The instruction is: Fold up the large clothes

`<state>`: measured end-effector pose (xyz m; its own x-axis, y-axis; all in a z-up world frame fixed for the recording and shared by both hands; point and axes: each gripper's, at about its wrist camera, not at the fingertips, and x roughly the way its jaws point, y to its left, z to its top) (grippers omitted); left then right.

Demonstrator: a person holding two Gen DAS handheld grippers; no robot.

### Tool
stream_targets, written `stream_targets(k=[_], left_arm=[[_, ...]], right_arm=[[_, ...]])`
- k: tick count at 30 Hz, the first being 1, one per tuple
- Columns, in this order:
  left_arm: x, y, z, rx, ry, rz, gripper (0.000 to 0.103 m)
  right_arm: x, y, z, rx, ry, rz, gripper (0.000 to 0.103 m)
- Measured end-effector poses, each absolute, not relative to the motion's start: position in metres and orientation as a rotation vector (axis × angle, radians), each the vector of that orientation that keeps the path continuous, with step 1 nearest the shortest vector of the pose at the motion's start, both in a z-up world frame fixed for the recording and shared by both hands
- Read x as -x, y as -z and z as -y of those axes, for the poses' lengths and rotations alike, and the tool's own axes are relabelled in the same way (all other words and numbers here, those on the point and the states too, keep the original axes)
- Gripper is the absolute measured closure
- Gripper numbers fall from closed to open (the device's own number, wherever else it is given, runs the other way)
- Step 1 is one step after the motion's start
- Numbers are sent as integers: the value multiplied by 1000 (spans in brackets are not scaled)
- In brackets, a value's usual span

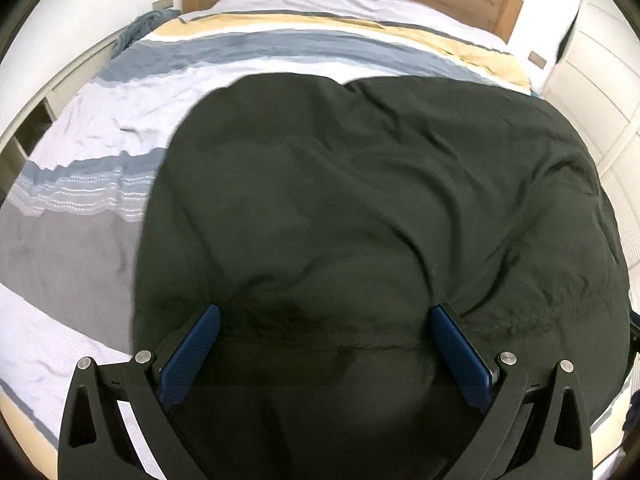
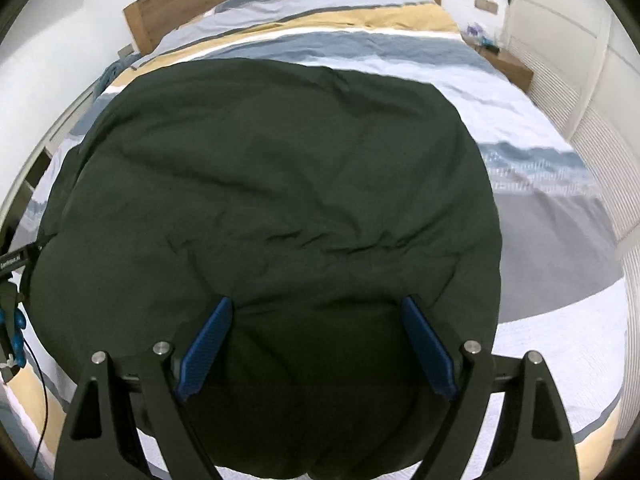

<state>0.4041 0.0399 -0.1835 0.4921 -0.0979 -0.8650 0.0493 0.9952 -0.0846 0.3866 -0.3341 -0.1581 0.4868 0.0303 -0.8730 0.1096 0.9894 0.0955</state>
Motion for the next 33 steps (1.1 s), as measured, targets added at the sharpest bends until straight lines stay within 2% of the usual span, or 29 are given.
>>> stream_targets(k=[12, 17, 20, 26, 33], left_arm=[[-376, 184, -143, 110, -85, -1099, 0], [-364, 171, -180, 296, -3, -1063, 0], [-363, 175, -194, 504, 109, -1049, 1], [-373, 200, -198, 703, 219, -1076, 1], [-408, 244, -174, 765, 395, -1150, 1]], right_arm=[[-357, 151, 404, -138, 211, -1122, 17], [-343, 140, 423, -245, 190, -1084, 16], [-343, 138, 429, -325, 140, -1070, 16], [-356, 156, 443, -515, 35, -1093, 16], [-391, 209, 451, -680, -84, -1170, 16]])
